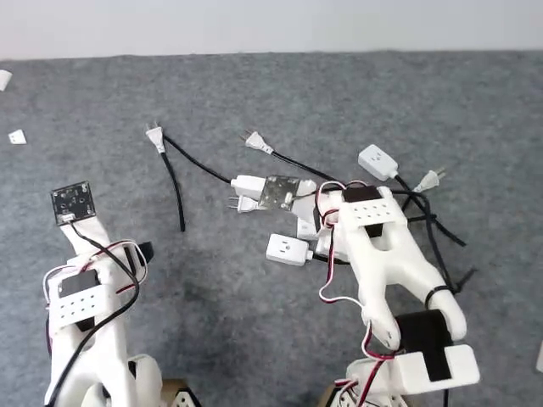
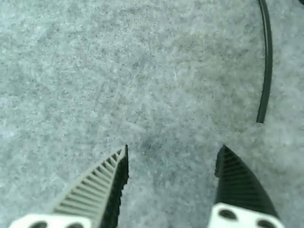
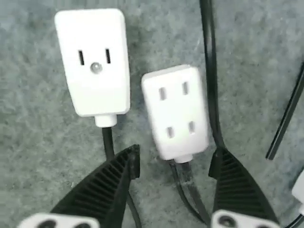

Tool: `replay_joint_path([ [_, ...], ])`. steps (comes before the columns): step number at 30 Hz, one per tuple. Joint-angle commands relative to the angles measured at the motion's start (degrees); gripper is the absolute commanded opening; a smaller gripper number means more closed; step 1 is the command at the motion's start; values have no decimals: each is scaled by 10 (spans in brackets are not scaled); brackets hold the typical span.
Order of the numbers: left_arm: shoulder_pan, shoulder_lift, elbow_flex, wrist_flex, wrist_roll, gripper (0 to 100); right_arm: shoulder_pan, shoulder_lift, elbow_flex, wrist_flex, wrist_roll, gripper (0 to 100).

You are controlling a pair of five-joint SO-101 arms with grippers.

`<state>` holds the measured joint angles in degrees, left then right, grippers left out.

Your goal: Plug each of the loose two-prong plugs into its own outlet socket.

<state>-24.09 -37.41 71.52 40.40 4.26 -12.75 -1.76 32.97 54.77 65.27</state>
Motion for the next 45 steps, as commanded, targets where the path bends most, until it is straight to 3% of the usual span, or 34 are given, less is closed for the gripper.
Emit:
replay_joint_path([
  [1, -4, 0, -24, -12, 4, 280, -2, 0, -36, -6, 34, 238],
  [13, -3, 1, -24, -13, 4, 280, 11, 162, -146, -38, 33, 230],
  [20, -3, 1, -24, -24, 4, 280, 7, 113, -132, -37, 31, 9],
  [25, -3, 1, -23, -25, 4, 280, 9, -7, -124, 16, -86, 9],
  [33, -3, 1, -23, -23, 4, 280, -26, -235, -189, 238, -248, 8],
  [39, -5, 1, -22, -22, 4, 280, -94, -267, -256, 404, -329, 8],
  [42, -6, 1, -22, -21, 4, 280, -130, -246, -230, 406, -391, 9],
  [45, -6, 1, -18, -21, 4, 280, -135, -226, -179, 318, -480, 9],
])
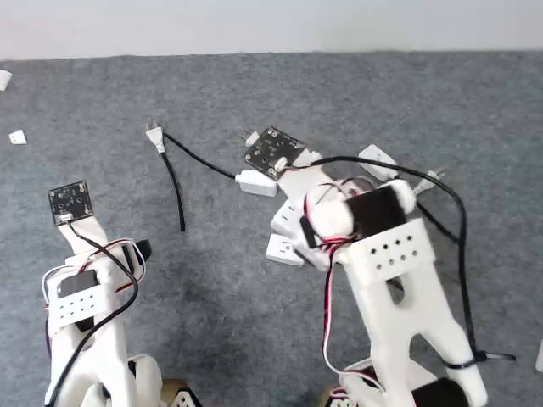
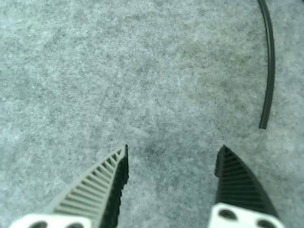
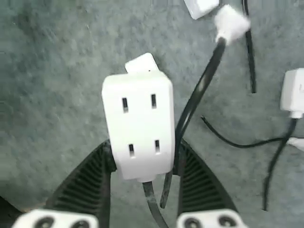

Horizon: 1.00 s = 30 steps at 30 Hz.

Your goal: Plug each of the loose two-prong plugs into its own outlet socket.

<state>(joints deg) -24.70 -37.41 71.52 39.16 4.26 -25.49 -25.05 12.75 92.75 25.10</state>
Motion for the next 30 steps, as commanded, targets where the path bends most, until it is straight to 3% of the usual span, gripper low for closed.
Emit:
replay_joint_path([
  [1, 0, 1, -17, -9, 4, 280, -8, 9, 45, -99, -118, 9],
  [8, 0, 1, -17, -10, 4, 280, -65, 18, 215, -271, -447, 10],
  [15, 3, 1, -17, -11, 4, 280, -142, 18, 344, -420, -447, 18],
  [22, 4, 1, -18, -12, 4, 280, -151, 21, 424, -547, -447, 26],
  [26, 4, 1, -18, -12, 4, 280, -162, 56, 422, -561, -443, 143],
  [30, 10, 1, -18, -11, 4, 280, -171, 80, 381, -495, -443, 289],
])
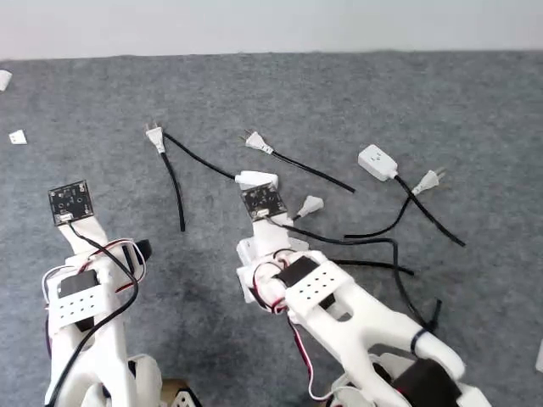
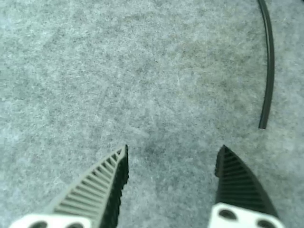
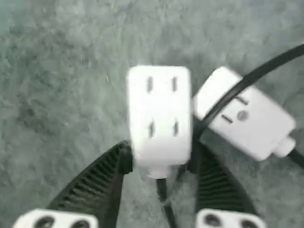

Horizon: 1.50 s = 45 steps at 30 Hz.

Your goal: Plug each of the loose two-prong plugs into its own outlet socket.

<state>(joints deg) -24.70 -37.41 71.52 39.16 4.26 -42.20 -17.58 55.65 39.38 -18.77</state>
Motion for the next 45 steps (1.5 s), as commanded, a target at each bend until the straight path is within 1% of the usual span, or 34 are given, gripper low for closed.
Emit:
replay_joint_path([
  [1, 11, 1, -18, -11, 4, 280, -7, 7, -59, 57, -4, 305],
  [6, 11, 1, -18, -11, 4, 280, -7, -9, -99, 122, -4, 310],
  [11, 11, 1, -17, -11, 4, 280, 3, -65, -123, 170, -4, 310],
  [14, 12, 1, -15, -10, 4, 280, 53, -103, -125, 167, -4, 272],
  [18, 25, 1, -12, -9, 4, 280, 157, -121, -125, 121, -5, 151],
  [20, 33, 1, -6, -9, 4, 280, 177, -116, -124, 93, -9, 136],
  [21, 34, 1, -6, -10, 4, 280, 180, -109, -124, 81, -11, 143],
  [25, 33, 1, -5, -10, 4, 280, 178, -57, -125, 29, -76, 182],
  [28, 33, 1, -4, -10, 4, 280, 180, 3, -128, -30, -76, 196],
  [31, 33, 1, -3, -10, 4, 280, 194, 68, -161, -58, -76, 195],
  [38, 32, 1, -3, -10, 4, 280, 206, 203, -284, -6, -77, 194],
  [41, 32, 1, -3, -10, 4, 280, 211, 241, -327, 16, -77, 194],
  [45, 32, 1, -2, -10, 4, 280, 234, 276, -365, 29, -78, 194],
])
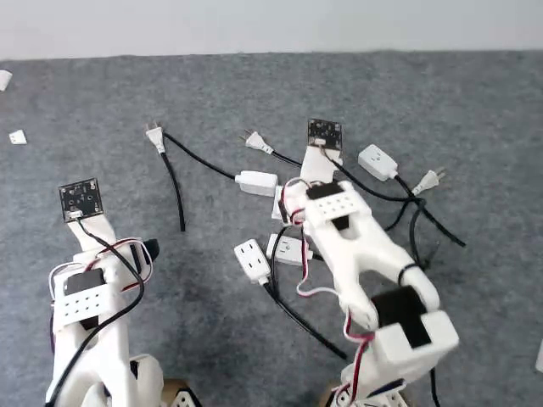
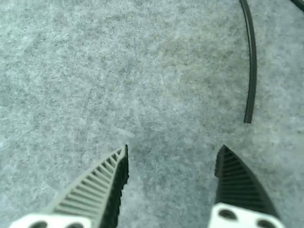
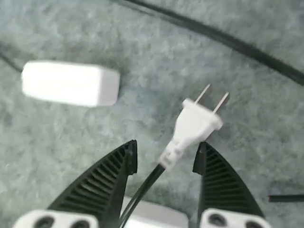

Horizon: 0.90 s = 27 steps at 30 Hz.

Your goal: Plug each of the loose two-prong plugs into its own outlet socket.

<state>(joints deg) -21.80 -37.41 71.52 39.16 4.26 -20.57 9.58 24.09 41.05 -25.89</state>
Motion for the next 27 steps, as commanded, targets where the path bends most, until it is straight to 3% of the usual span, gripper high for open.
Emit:
replay_joint_path([
  [1, 3, 1, -2, -10, 4, 280, 22, 7, -55, 20, -7, 193],
  [4, 3, 1, -2, -10, 4, 280, 26, 15, -67, 36, -7, 170],
  [8, 3, 1, -2, -9, 4, 280, 28, 17, -69, 34, -4, 3],
  [12, 3, 0, -3, 2, -4, 280, 33, 17, -66, 37, -6, 51],
  [22, 3, 0, -3, 3, -29, 280, 44, 17, -66, 40, -4, 20],
  [27, 3, 0, -3, 3, -30, 280, 22, 17, -68, 68, -8, 150],
])
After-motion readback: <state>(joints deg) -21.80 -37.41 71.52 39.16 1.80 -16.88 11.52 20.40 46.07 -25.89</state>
